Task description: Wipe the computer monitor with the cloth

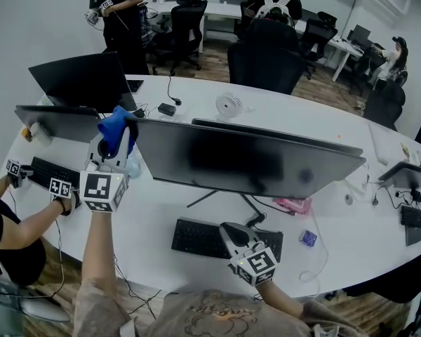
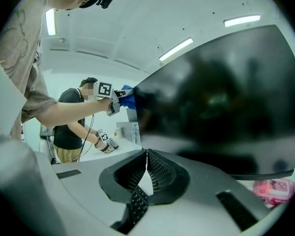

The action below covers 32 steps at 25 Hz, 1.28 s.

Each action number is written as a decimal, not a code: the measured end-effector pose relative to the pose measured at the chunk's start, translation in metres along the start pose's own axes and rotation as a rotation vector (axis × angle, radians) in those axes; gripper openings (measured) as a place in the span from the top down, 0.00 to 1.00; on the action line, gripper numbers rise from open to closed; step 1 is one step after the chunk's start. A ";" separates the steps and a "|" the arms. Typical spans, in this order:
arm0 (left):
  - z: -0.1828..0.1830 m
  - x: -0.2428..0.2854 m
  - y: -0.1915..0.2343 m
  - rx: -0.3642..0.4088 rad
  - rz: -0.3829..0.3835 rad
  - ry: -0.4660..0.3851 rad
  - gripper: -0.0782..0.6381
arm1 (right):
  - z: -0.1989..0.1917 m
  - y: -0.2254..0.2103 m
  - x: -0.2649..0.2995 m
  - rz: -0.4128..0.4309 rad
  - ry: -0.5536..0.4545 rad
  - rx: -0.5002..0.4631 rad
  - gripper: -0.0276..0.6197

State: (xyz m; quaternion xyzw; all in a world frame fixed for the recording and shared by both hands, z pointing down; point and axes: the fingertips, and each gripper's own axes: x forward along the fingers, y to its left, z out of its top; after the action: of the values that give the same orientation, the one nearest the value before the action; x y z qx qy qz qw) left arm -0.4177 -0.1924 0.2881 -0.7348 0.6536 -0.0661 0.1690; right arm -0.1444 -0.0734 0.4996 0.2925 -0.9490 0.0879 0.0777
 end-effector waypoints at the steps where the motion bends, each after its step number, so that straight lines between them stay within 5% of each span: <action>1: 0.003 0.000 0.001 0.005 0.001 -0.004 0.83 | 0.001 0.001 0.000 -0.001 -0.001 0.000 0.92; 23: 0.040 0.009 -0.007 0.067 -0.004 -0.017 0.82 | 0.004 -0.008 -0.027 -0.006 -0.026 0.003 0.92; 32: 0.049 0.013 -0.045 0.085 -0.063 -0.004 0.83 | 0.000 -0.014 -0.040 0.034 -0.015 -0.012 0.92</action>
State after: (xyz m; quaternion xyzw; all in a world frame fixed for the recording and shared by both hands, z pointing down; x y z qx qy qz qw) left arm -0.3576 -0.1934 0.2556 -0.7473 0.6264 -0.0973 0.1992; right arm -0.1037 -0.0636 0.4934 0.2764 -0.9550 0.0813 0.0709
